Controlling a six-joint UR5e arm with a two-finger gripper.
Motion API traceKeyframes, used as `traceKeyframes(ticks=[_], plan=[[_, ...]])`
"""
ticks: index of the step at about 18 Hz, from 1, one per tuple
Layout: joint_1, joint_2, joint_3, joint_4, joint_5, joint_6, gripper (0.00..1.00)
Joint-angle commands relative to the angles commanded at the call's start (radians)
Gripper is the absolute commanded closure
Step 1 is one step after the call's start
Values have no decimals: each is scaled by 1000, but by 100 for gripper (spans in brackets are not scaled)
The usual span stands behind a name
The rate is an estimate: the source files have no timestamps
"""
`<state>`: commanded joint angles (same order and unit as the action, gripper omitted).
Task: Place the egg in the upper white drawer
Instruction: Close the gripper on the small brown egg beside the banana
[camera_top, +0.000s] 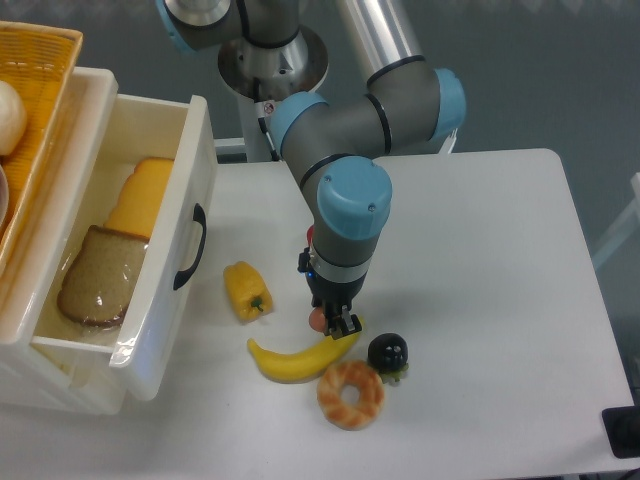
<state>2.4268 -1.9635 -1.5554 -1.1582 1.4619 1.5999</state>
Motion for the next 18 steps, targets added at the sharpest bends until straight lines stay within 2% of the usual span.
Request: traceKeyframes(ticks=[5, 11, 13, 15, 18], plan=[[0, 5, 6, 0, -2, -9, 82], [14, 20, 58, -5, -23, -50, 82], [23, 21, 78, -11, -49, -83, 74], [23, 32, 80, -12, -61, -109, 74], [26, 89, 78, -40, -75, -144, 84]])
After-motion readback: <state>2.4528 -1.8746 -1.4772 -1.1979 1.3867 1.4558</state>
